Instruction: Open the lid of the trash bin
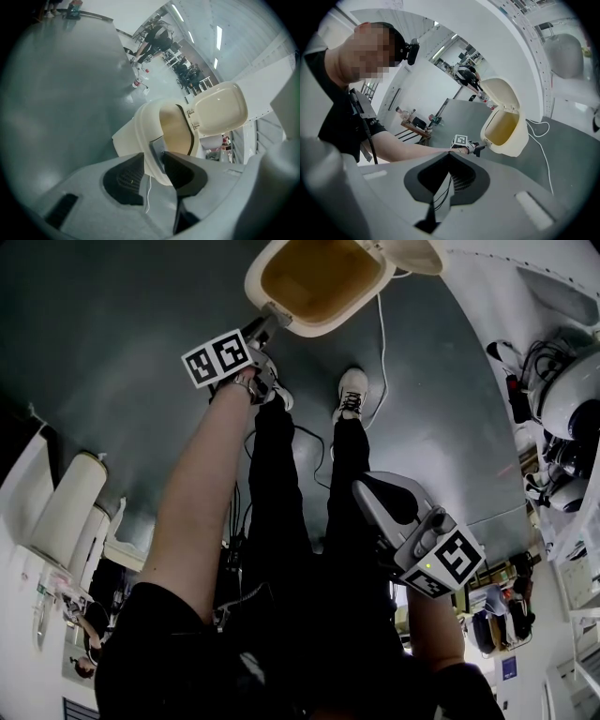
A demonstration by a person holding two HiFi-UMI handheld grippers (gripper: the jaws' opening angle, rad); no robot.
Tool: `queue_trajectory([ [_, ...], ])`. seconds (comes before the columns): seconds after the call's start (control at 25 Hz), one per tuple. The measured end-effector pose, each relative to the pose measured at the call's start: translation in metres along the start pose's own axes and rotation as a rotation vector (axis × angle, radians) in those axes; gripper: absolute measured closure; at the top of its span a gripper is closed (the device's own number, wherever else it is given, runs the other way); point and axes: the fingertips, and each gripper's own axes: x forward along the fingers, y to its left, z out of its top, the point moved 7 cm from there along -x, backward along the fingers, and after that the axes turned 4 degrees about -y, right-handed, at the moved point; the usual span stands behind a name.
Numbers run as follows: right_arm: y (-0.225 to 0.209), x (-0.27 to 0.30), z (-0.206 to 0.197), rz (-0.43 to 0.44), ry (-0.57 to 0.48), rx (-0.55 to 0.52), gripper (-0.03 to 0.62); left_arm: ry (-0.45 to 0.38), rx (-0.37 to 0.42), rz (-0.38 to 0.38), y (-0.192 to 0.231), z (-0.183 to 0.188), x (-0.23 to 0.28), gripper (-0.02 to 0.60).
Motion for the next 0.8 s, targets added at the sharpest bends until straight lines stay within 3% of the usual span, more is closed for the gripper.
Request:
queue_trajectory([
  [0.12, 0.006, -0.002, 0.001, 0.003, -0.002, -0.013, 0.586, -0.001, 0.008, -0.004, -0.004, 0.0, 0.0, 0.455],
  [0.28, 0.014, -0.011, 0.007, 0.003, -0.006, -0.038, 0.586, -0.008, 0.017, 0.011, -0.014, 0.001, -0.004, 0.528],
  [0.32, 0.016, -0.014, 0.008, 0.002, -0.01, -0.046, 0.586, -0.016, 0.0, 0.014, -0.015, 0.002, -0.007, 0.577],
  [0.52, 0.042, -0.03, 0.024, 0.021, -0.047, -0.113, 0.586, -0.085, -0.008, -0.021, -0.036, 0.014, -0.05, 0.579],
  [0.64, 0.069, -0.044, 0.041, 0.042, -0.082, -0.17, 0.586, -0.102, 0.085, -0.081, -0.072, 0.024, -0.092, 0.579],
  [0.8, 0.112, -0.066, 0.07, 0.072, -0.145, -0.257, 0.586, -0.079, 0.311, -0.191, -0.147, 0.032, -0.163, 0.58],
])
